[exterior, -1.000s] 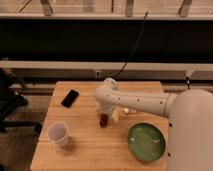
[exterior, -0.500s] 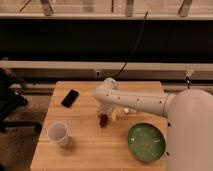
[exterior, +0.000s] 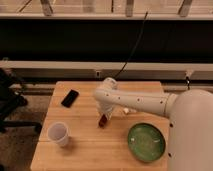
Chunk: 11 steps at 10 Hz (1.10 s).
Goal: Place the pepper in the ceramic cup
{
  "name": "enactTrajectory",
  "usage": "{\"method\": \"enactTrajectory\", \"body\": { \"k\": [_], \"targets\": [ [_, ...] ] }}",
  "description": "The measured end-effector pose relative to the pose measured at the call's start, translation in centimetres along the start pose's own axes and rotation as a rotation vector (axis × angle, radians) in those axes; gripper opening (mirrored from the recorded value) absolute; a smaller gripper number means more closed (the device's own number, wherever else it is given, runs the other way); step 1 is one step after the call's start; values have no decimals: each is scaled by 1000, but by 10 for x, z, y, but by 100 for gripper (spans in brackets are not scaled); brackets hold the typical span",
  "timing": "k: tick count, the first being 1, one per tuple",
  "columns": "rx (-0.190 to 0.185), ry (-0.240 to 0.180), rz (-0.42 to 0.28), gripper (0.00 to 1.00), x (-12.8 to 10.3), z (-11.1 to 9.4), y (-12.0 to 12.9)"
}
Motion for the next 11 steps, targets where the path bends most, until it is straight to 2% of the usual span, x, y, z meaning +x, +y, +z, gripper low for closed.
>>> {"method": "enactTrajectory", "body": {
  "k": [5,7,11],
  "targets": [
    [38,17,-17,0,-13,-24,-6],
    [70,33,-55,0,-25,-45,-16],
    [128,53,-162,0,-51,-74,-50]
  ]
}}
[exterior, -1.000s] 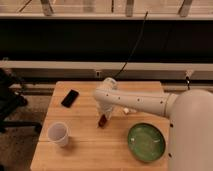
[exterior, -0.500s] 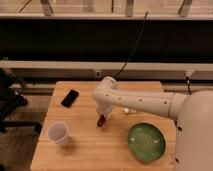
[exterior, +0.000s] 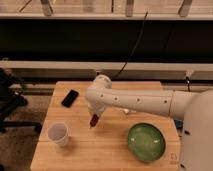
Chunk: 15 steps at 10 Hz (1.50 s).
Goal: Place the pepper in the ceramic cup
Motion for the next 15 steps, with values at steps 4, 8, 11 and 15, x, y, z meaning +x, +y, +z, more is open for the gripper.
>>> {"method": "enactTrajectory", "body": {
  "k": [4,8,11,15],
  "targets": [
    [66,34,-123,0,-18,-34,-46],
    [134,54,-228,0,-51,-59,-70],
    [152,43,-302,0,-81,-60,-89],
    [166,27,-390,0,-103,-59,-120]
  ]
}}
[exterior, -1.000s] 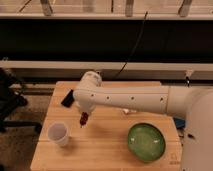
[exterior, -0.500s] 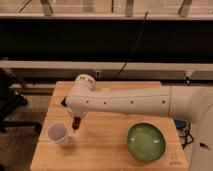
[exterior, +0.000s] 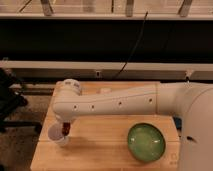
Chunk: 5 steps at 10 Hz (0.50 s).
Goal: Place the pepper in the ceramic cup
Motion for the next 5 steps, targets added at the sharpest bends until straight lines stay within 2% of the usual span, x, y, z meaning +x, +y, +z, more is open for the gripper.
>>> {"method": "enactTrajectory", "body": {
  "k": [5],
  "targets": [
    [12,-6,-69,2,1,3,-29]
  ]
}}
